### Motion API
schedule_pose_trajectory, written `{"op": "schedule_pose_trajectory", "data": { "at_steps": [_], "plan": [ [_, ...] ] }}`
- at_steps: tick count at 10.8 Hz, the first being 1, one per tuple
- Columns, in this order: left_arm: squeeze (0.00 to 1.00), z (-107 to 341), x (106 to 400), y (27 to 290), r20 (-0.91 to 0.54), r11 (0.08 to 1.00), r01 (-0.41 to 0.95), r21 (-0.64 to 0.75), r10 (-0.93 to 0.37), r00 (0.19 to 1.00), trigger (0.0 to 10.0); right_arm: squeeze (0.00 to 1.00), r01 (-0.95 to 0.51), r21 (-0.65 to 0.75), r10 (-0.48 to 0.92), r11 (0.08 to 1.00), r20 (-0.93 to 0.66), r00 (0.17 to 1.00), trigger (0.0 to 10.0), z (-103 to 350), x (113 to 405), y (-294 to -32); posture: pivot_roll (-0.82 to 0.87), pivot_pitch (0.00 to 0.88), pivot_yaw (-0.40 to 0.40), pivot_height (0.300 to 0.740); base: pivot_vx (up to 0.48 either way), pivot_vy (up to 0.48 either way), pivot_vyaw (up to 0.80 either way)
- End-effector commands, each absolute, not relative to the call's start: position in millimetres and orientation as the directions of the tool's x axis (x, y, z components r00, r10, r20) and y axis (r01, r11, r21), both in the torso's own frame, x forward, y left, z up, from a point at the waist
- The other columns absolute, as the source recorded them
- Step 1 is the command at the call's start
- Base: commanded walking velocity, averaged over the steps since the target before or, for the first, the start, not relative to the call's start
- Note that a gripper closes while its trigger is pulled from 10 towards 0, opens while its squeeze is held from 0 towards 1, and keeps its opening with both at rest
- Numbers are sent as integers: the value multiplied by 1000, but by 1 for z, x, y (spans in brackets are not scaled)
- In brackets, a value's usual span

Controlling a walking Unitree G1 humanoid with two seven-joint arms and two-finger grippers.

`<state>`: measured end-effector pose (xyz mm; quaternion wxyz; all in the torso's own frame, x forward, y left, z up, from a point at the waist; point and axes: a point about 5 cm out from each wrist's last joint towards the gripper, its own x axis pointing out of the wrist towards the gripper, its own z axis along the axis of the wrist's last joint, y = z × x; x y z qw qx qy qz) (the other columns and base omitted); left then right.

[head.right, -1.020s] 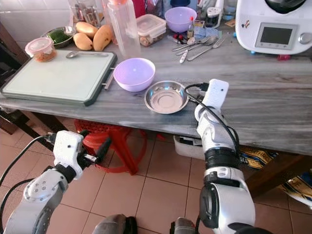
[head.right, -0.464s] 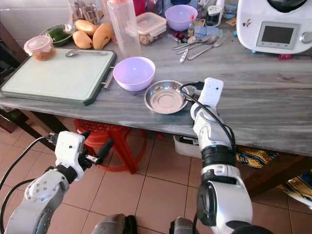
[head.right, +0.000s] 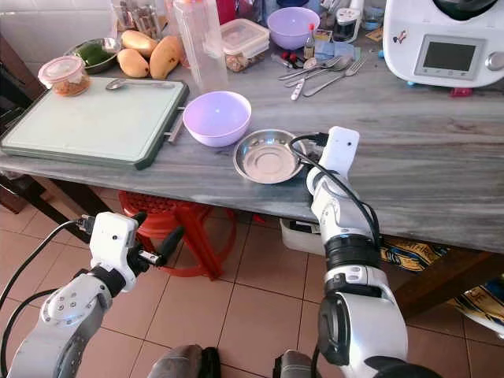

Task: Setting the table

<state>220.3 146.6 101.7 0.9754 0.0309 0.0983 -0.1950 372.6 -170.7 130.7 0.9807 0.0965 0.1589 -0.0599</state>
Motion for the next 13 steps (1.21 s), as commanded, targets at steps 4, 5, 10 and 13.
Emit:
{"op": "schedule_pose_trajectory", "data": {
  "at_steps": [4,5,10,13],
  "plan": [
    [0,103,220,147,-208,921,389,29,-375,903,10000,1000,138,172,-71,975,-349,934,10000,126,372,-166,71,98,107,740,0,0,0],
    [0,103,220,147,-208,921,389,29,-375,903,10000,1000,138,172,-71,975,-349,934,10000,126,372,-166,71,98,107,740,0,0,0],
    [0,103,220,147,-208,921,389,29,-375,903,10000,1000,138,172,-71,975,-349,934,10000,126,372,-166,71,98,107,740,0,0,0],
    [0,104,230,141,-172,922,387,27,-377,910,10000,945,145,64,-120,987,-292,949,10000,125,355,-171,55,55,90,740,0,0,0]
  ]
}}
